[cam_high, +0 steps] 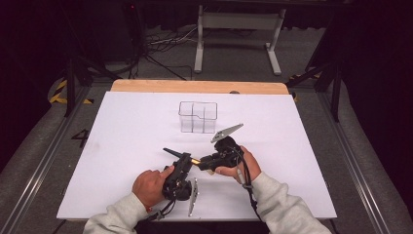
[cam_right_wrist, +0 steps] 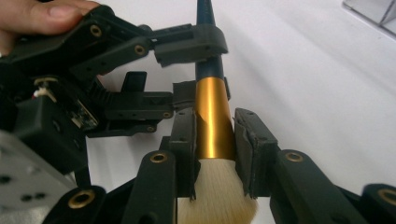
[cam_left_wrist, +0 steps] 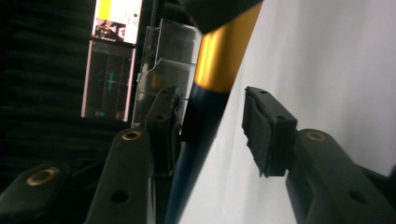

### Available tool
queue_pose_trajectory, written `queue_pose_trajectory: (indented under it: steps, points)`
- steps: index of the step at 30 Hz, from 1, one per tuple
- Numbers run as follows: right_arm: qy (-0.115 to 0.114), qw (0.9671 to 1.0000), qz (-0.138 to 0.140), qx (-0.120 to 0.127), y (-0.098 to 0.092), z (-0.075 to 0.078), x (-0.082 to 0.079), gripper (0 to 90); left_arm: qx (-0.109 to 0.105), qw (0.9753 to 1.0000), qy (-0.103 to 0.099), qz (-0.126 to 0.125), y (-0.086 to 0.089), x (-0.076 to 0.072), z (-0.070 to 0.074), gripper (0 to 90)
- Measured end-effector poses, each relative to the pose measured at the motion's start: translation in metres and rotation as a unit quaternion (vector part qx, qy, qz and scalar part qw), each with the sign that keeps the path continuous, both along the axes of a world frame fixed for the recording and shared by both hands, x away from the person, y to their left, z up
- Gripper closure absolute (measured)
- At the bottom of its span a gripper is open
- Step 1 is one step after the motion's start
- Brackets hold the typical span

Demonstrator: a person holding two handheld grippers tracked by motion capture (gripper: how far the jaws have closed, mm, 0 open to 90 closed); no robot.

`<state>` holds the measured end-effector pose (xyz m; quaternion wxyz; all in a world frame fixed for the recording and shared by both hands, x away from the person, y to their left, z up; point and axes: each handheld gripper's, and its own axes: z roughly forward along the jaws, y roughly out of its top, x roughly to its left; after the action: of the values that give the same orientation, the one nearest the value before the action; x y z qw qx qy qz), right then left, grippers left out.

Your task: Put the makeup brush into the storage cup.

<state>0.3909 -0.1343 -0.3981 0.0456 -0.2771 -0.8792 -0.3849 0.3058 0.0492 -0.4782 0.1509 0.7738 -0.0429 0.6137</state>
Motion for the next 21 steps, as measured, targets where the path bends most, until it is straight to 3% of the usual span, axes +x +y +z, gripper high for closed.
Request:
queue_pose_trajectory:
  steps: [1,7,13,16,17,18,21]
  points:
    - [0.0,1.0,0.0,0.0,0.002,0.0,0.0,70.6,0.008,0.9999,-0.009,0.004,-0.003,-0.001,-0.002,58.6]
    - [0.004,1.0,-0.002,0.001,0.01,-0.003,0.0,70.6,0.019,0.9997,-0.009,0.012,-0.007,-0.001,-0.004,71.7]
    - [0.004,1.0,-0.005,0.001,0.013,-0.002,0.0,70.3,0.02,0.9997,-0.003,0.014,-0.007,0.0,-0.004,73.2]
    - [0.003,0.9999,-0.012,0.011,0.01,-0.001,0.0,63.6,0.012,0.9998,0.012,0.011,-0.006,0.002,-0.001,73.3]
    - [-0.004,0.9997,-0.019,0.011,0.009,0.001,0.001,59.8,0.004,0.9994,0.03,0.018,-0.004,0.003,0.0,73.3]
    - [-0.008,0.9995,-0.024,0.016,0.006,0.002,0.002,59.8,0.004,0.9994,0.03,0.018,-0.004,0.003,0.0,73.3]
    - [-0.016,0.9988,-0.035,0.031,-0.001,0.006,0.002,57.9,-0.012,0.998,0.058,0.021,0.0,0.007,0.003,73.4]
